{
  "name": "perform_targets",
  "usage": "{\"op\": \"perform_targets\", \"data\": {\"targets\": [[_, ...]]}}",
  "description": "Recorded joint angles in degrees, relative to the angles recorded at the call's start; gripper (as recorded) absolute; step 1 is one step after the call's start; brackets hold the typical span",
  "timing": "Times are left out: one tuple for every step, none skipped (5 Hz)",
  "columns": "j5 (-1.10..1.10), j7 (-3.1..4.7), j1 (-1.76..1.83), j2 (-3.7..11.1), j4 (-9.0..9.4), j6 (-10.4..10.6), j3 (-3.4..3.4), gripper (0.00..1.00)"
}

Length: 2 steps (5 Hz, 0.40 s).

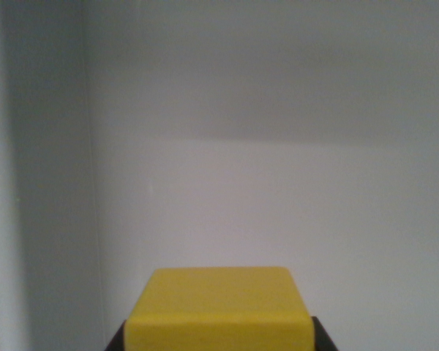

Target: Pick yellow cube

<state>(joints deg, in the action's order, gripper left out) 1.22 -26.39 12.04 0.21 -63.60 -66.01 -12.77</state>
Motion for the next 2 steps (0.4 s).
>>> {"op": "perform_targets", "data": {"targets": [[0.00,0.00,0.00,0.00,0.00,0.00,0.00,1.00],[0.21,0.12,-0.06,-0.83,-1.76,-2.57,0.02,1.00]]}}
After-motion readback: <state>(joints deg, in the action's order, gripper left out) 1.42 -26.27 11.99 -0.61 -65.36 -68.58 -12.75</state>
